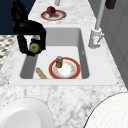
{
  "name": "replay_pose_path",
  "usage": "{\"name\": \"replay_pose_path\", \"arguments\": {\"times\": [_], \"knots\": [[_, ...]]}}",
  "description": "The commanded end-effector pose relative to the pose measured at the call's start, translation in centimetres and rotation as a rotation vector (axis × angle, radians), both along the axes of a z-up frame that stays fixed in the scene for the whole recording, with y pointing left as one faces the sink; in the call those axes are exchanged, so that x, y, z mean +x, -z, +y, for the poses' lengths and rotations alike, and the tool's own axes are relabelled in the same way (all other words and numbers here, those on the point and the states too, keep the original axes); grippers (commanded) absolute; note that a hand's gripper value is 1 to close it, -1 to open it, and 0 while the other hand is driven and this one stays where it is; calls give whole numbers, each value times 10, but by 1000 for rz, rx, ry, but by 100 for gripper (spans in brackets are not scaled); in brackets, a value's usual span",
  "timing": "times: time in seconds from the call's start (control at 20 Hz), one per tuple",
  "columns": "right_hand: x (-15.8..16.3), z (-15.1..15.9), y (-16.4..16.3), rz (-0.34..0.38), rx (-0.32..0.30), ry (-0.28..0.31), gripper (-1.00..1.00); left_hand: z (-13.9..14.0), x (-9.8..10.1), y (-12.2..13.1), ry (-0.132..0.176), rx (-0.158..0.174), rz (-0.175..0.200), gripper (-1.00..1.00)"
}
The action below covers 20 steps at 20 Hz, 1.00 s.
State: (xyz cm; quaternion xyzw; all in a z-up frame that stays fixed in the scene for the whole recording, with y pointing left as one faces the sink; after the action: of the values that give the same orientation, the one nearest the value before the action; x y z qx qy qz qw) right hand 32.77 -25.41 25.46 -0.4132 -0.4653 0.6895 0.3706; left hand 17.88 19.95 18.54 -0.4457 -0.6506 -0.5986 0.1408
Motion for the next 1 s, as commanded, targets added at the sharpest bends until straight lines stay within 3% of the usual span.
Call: {"name": "replay_pose_path", "arguments": {"times": [0.0, 0.55, 0.95], "knots": [[-10, -19, -8, 36, 23, 56, 100, 0, 0, 0, 0, 0, 0, 0], [-34, -91, -6, 27, 3, 39, 100, 0, 0, 0, 0, 0, 0, 0], [-63, -151, 18, 24, 17, 22, 100, 0, 0, 0, 0, 0, 0, 0]]}}
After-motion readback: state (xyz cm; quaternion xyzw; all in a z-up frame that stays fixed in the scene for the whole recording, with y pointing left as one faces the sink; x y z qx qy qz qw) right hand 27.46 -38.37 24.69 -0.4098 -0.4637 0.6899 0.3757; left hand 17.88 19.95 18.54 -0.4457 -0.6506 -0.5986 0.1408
